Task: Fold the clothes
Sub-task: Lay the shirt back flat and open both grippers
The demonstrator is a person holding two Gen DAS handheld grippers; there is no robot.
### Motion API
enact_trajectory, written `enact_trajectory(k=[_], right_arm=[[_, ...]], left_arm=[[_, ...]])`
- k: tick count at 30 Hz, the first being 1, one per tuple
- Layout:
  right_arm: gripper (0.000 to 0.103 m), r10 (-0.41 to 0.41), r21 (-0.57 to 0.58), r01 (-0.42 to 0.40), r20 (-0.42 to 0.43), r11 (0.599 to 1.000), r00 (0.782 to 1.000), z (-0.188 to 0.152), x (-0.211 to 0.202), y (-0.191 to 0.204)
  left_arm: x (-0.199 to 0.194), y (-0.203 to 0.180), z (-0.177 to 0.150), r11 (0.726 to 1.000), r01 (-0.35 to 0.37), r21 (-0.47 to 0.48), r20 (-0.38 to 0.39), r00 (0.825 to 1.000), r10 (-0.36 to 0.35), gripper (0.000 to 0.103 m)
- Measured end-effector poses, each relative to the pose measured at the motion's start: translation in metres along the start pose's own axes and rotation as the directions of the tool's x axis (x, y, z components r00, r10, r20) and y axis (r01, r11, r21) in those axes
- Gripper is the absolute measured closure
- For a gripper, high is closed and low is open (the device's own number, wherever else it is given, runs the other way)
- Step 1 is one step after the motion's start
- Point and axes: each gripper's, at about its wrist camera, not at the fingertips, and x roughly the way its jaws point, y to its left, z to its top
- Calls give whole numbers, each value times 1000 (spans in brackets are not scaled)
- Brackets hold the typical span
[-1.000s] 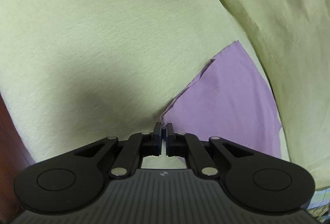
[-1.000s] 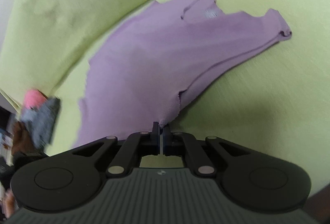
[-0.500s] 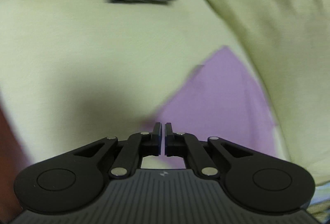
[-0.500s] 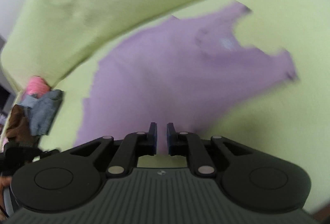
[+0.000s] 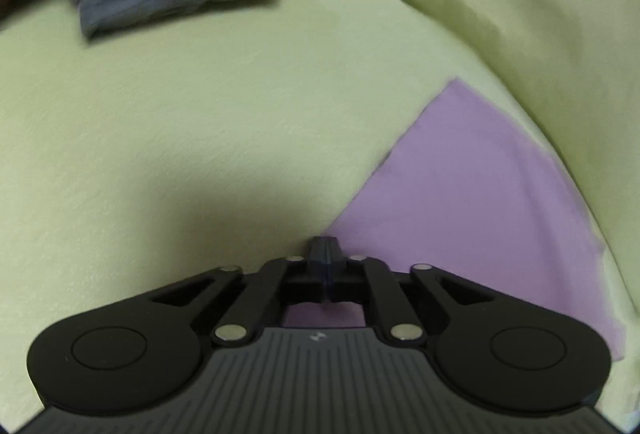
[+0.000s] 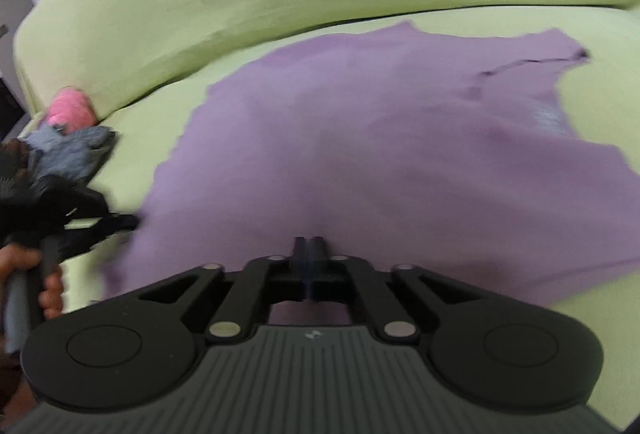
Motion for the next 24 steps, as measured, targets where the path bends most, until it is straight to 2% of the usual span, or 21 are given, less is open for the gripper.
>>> enact_trajectory(k=[1, 2, 3, 4, 5, 7, 10, 11, 12, 14, 16, 17, 18, 20, 22, 23, 24], right_arm=[[103, -10, -5, 10, 10, 1000, 1000, 1, -3, 1], [97, -19, -12, 19, 20, 1000, 1000, 1, -6, 2], [91, -10, -19, 11, 36, 1000, 999, 2, -7, 5], [86, 1, -26, 0, 53, 1000, 999, 3, -7, 9], [76, 23, -27, -21, 61, 999, 998, 4, -4, 10], [81, 11, -24, -10, 50, 1000, 999, 4, 4, 8], [98, -31, -3, 32, 56, 999, 998, -2, -12, -18], [103, -39, 11, 39, 53, 999, 998, -2, -16, -26], [103, -79, 49, 77, 53, 996, 995, -5, -30, -41], [99, -165, 98, 159, 57, 982, 985, -9, -57, -70], [82, -238, 122, 227, 87, 966, 967, -10, -80, -94], [66, -267, 141, 251, 110, 958, 957, -9, -91, -105], [63, -309, 172, 283, 145, 944, 940, -7, -103, -119], [57, -339, 221, 303, 154, 927, 928, 0, -108, -138], [48, -315, 299, 261, 148, 918, 937, 7, -102, -156], [48, -289, 350, 229, 131, 909, 948, 8, -94, -165], [47, -288, 385, 215, 143, 898, 947, 8, -88, -169]], left_arm=[[-10, 1, 3, 1000, -10, 4, 26, 1000, 10, 93], [-13, -1, 2, 1000, -8, 13, 37, 999, 7, 92], [-23, -13, 4, 998, 16, 55, 81, 997, -20, 82], [-24, -24, 5, 996, 34, 78, 78, 996, -40, 72], [-26, -35, 6, 994, 53, 100, 75, 995, -60, 70], [-11, -55, 2, 989, 48, 142, 22, 998, -52, 70], [8, -68, -11, 978, 10, 206, -43, 999, -1, 70], [10, -63, -15, 977, -10, 213, -58, 998, 23, 70], [11, -60, -17, 977, -15, 211, -59, 998, 28, 64], [7, -50, -22, 978, -25, 208, -42, 999, 34, 62], [-1, -43, -23, 976, -55, 209, -42, 997, 65, 63], [-3, -41, -22, 977, -66, 203, -41, 996, 75, 63], [-10, -41, -22, 980, -51, 192, -38, 998, 59, 63], [-16, -54, -23, 981, -16, 193, -46, 999, 25, 63], [-19, -69, -29, 976, 15, 219, -66, 998, 0, 62], [-15, -72, -26, 975, 16, 220, -67, 998, -1, 62], [-16, -81, -31, 970, 31, 241, -79, 997, -12, 62]])
